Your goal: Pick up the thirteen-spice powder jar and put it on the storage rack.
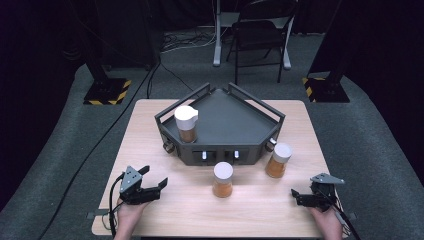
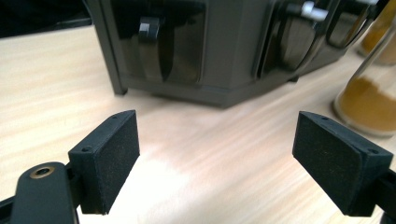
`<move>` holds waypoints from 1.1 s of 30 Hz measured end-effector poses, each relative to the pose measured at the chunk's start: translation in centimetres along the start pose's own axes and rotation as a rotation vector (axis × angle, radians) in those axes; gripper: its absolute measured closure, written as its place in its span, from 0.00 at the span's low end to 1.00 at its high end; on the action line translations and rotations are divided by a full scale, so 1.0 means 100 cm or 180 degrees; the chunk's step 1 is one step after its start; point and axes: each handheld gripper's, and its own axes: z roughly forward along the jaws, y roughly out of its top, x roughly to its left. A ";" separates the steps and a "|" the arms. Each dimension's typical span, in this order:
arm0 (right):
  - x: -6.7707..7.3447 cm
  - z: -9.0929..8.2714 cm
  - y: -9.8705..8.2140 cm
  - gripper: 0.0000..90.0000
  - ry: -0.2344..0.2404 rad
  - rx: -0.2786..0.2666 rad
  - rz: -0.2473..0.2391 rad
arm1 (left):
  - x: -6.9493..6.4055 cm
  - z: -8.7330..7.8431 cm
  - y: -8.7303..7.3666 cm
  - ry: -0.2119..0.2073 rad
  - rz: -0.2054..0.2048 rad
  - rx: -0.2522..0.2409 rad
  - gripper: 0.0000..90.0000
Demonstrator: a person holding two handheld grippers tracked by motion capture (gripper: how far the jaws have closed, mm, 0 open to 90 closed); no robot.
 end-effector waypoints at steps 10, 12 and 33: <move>0.000 0.000 0.000 0.04 0.0000 0.0001 0.0001 | -0.002 -0.002 -0.009 0.0126 0.0056 0.0200 0.16; 0.000 0.000 0.000 0.04 -0.0001 0.0003 0.0002 | -0.004 -0.002 -0.011 0.0165 0.0069 0.0214 0.16; 0.001 0.000 0.000 0.04 -0.0005 0.0005 0.0007 | -0.001 0.007 0.007 0.0214 0.0003 0.0859 0.16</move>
